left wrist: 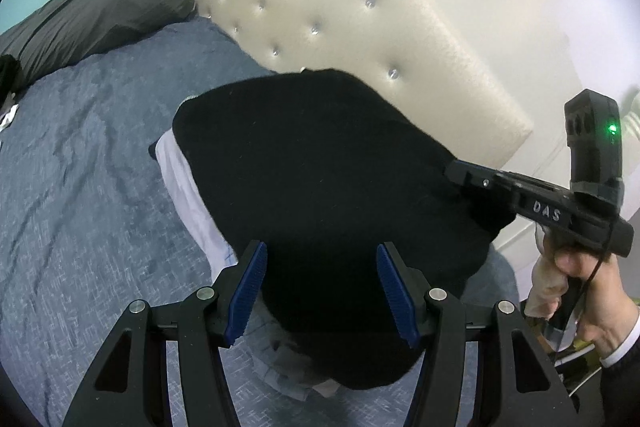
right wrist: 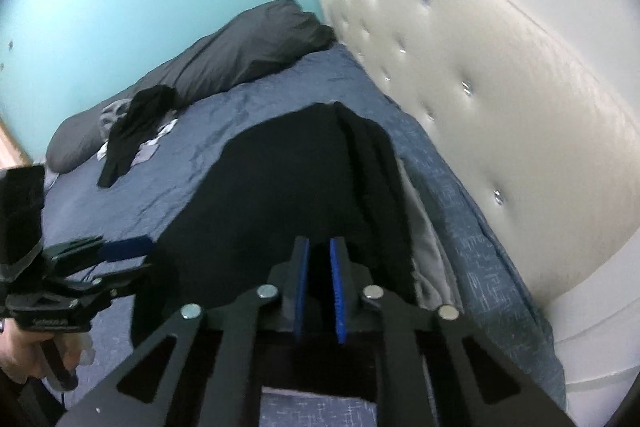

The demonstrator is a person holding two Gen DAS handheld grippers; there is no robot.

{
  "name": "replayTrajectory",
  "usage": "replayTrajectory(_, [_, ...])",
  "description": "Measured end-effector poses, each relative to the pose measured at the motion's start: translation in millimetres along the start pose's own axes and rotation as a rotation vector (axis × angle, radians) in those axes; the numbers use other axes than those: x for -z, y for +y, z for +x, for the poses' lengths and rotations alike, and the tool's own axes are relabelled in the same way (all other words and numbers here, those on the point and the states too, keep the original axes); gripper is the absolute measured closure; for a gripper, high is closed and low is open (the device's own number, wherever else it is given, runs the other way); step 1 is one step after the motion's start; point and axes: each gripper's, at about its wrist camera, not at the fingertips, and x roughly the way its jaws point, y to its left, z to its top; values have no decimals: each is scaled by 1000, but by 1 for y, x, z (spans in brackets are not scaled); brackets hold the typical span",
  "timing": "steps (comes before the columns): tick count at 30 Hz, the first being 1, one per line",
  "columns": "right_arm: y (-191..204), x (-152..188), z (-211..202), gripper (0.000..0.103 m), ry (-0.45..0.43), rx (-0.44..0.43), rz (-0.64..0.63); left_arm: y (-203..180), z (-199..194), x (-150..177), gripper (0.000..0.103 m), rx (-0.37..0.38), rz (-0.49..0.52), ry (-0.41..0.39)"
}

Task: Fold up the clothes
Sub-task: 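Lower the sweatshirt onto the clothes stack and open both tools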

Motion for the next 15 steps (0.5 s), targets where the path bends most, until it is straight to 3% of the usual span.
replayTrajectory(5, [-23,18,17,102,4,0,83,1,12,15,41,-4,12,18])
replayTrajectory(15, [-35,38,29,103,-27,-13,134,0,24,26,40,-17,29,25])
